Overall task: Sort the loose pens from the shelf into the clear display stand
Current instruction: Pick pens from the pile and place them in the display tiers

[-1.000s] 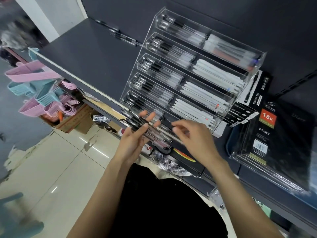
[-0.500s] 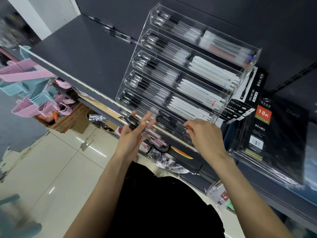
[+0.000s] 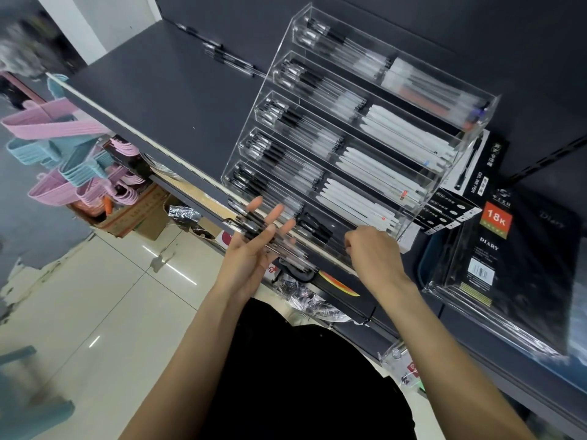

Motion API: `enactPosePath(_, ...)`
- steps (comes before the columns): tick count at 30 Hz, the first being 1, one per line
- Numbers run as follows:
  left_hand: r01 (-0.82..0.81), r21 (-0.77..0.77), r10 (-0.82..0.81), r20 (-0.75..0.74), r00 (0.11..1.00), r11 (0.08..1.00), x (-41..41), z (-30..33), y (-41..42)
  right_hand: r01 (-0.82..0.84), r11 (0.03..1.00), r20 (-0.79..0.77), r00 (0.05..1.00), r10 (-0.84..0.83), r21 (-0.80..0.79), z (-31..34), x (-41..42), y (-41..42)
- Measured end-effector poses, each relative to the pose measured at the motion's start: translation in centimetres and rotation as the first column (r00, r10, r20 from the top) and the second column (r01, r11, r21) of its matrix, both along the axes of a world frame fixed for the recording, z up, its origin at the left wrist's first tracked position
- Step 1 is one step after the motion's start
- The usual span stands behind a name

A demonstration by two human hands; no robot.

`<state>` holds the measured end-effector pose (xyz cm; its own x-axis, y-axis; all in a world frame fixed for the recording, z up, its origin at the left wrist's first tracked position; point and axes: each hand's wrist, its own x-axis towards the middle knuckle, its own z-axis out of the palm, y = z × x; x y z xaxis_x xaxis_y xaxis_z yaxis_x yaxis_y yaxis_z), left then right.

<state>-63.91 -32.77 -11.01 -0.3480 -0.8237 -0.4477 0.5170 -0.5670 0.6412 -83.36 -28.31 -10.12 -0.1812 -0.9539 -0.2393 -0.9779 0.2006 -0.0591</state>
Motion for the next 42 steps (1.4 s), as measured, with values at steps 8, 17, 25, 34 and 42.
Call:
enactPosePath(8, 0.111, -0.063, -0.113, -0.019, 0.993, 0.992, -1.5, 0.4, 0.3, 0.051, 0.987, 0.583, 0.811, 0.047, -0.149, 3.0, 3.5, 0.0)
enactPosePath(17, 0.081, 0.002, -0.081, -0.05, 0.996, 0.997, -2.5, -0.2, 1.2, 0.183, 0.95, 0.425, 0.903, -0.061, -0.254, 2.1, 1.0, 1.7)
enactPosePath(25, -0.087, 0.033, 0.082, 0.13, 0.988, 0.996, -1.6, -1.1, -0.2, -0.043, 0.987, -0.172, 0.985, 0.017, -0.152, 2.1, -1.0, 2.9)
enactPosePath(34, -0.063, 0.02, 0.059, 0.162, 0.985, 0.998, -1.2, -1.8, -0.3, -0.113, 0.993, -0.211, 0.971, 0.116, 0.029, 1.8, 0.8, 0.4)
enactPosePath(42, -0.079, 0.032, 0.072, 0.175, 0.982, 0.996, -0.6, -1.5, -0.6, -0.176, 0.984, -0.147, 0.973, 0.179, 0.032, -0.6, 0.5, -0.5)
